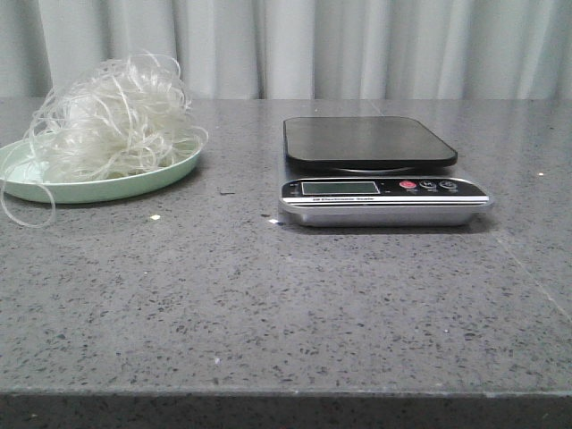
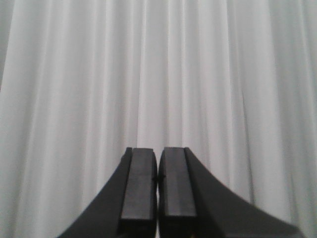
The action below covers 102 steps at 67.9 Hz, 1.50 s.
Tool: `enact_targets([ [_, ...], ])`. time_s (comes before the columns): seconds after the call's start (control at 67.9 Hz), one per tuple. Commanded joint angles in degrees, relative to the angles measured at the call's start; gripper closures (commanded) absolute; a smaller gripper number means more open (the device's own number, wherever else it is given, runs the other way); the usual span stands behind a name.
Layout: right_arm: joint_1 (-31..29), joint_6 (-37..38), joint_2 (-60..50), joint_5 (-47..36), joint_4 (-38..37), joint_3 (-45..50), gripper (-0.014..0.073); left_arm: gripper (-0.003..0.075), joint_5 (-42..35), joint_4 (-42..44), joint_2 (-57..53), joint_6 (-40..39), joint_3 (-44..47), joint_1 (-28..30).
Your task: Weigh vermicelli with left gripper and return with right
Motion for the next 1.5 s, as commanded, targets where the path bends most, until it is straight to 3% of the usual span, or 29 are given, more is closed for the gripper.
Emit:
enact_targets([
  [0.0,-0.4,-0.1,-1.0,-4.8,-0.7,-0.5,0.0442,0.0584,-0.8,-0.4,4.2,-0.4,-12.1,0.2],
  [0.221,-0.4,-0.1,-1.0,-4.8,-0.7,-0.5,0.0442,0.0584,5.8,-0.4,17.8,-0.4,-31.9,0.2],
  [0.471,-0.4,-0.1,-1.0,-4.8,-0.7,-0.5,0.0442,0.0574,26.3,-1.3,36.1,-0.5,-50.4,0.0],
  [0.663,-0.4,-0.1,-1.0,-5.0,-0.7,-0.5,0.0442,0.0378,39.5,-1.9,48.0,-0.5,-59.6,-3.4],
  [1.06,-0.4,-0.1,-1.0,-9.2,-0.7,-0.5,0.0442,0.002,65.0,-2.3,69.9,3.1,-70.6,-15.9],
  [1.222,-0.4,-0.1,-1.0,-9.2,-0.7,-0.5,0.0442,0.0003,71.8,-2.3,77.8,5.6,-72.5,-17.7],
  [1.488,-0.4,-0.1,-1.0,-9.2,-0.7,-0.5,0.0442,0.0007,73.0,-0.1,86.2,5.6,-72.5,-17.7],
])
